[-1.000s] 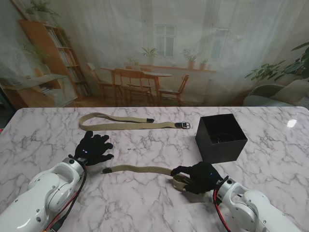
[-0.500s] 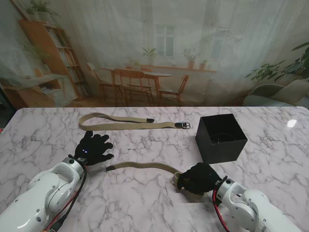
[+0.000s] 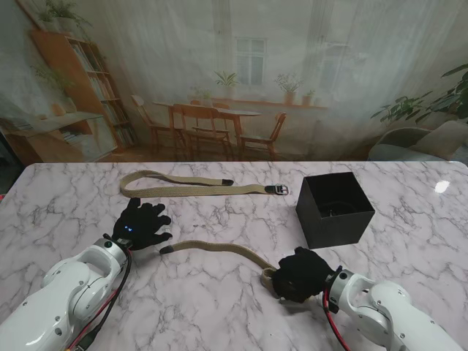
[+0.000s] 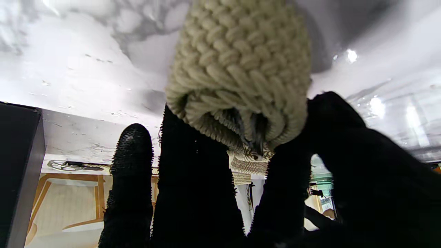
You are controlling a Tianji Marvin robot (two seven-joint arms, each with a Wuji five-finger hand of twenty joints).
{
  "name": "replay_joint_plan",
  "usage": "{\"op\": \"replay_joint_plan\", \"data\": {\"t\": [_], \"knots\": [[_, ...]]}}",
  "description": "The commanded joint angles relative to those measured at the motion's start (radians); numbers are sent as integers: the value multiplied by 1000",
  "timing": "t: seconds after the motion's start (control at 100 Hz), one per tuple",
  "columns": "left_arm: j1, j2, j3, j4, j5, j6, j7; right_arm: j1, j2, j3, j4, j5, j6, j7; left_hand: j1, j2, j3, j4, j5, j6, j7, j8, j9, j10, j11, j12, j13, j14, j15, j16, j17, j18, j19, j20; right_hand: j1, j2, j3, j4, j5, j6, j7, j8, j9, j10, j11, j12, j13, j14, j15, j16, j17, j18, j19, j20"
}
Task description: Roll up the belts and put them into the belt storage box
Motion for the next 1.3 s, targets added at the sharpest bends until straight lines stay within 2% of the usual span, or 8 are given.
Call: {"op": "replay_joint_plan", "data": {"t": [0.0, 0.17, 0.38, 0.48, 0.59, 0.91, 1.2, 1.29], "knots": [[0, -2, 2, 0, -1, -2, -13, -11, 5, -8, 7, -20, 14, -4, -16, 35, -24, -16, -4, 20, -4, 3, -25, 15, -12, 14, -9, 16, -14, 12, -22, 44, -35, -14, -32, -22, -1, 24, 70, 214, 17, 25, -68, -77, -48, -1, -40, -23, -10, -15, -9, -26, -4, 14], [-1, -2, 4, 0, 0, -2, -14, -14, 8, -14, 4, -40, 34, -7, -15, 35, -24, -16, -5, 20, -5, 3, -25, 15, -12, 13, -8, 16, -14, 12, -21, 44, -35, -14, -15, 12, 4, 20, 60, 184, 28, 23, -115, -64, -68, -14, -54, -28, 16, -13, -8, -20, -1, 13], [0, -2, 3, 0, 0, -1, -14, -22, 4, -9, -7, -20, 54, 11, -16, 35, -24, -16, -6, 21, -5, 3, -26, 16, -13, 13, -9, 17, -14, 12, -22, 43, -36, -14, 29, 77, 46, 27, -33, 294, -62, 33, 20, -75, -53, -38, 48, -25, 63, -10, 68, -44, 38, 1], [1, -2, 2, -1, 1, 0, -12, -31, 4, 5, -25, -5, 46, 52, -16, 35, -24, -16, -4, 20, -4, 3, -24, 15, -12, 13, -8, 16, -14, 12, -21, 43, -36, -14, 14, 65, 127, 68, -82, 340, -168, 77, 22, -72, -62, -47, 46, -22, 43, -12, 72, -60, 31, -19], [2, -2, 2, -1, 1, 1, -12, -42, 5, 29, -60, 31, 27, 143, -18, 35, -25, -17, -6, 21, -5, 3, -26, 14, -13, 13, -9, 17, -14, 12, -21, 44, -37, -14, -29, 81, 239, 204, -127, 420, -345, 233, -8, -52, -119, -78, 15, -9, -29, -37, 48, -81, -21, -53], [3, -2, -2, -2, 2, 1, -11, -53, 21, 66, -151, 159, 12, 422, -17, 36, -24, -16, -5, 20, -5, 3, -25, 14, -13, 13, -9, 17, -14, 12, -21, 44, -37, -14, -63, 31, 398, 274, -335, 567, -490, 237, -192, 13, -226, -161, -119, 19, -209, -138, -32, -113, -122, -141], [3, -2, -2, -3, 3, 2, -13, -64, 23, 78, -174, 196, 29, 467, -15, 35, -24, -16, -5, 20, -5, 3, -25, 15, -12, 14, -8, 16, -14, 12, -20, 44, -36, -14, 43, -60, 554, 445, -393, 593, -540, 265, -281, 38, -253, -201, -193, 32, -252, -191, -61, -122, -135, -168], [3, -2, -1, -3, 3, 1, -14, -67, 23, 80, -177, 184, 30, 465, -16, 35, -24, -16, -6, 20, -5, 3, -25, 14, -12, 14, -9, 17, -14, 12, -20, 43, -36, -14, 141, -78, 554, 439, -389, 588, -543, 266, -277, 34, -260, -213, -184, 27, -263, -207, -48, -131, -134, -176]]}}
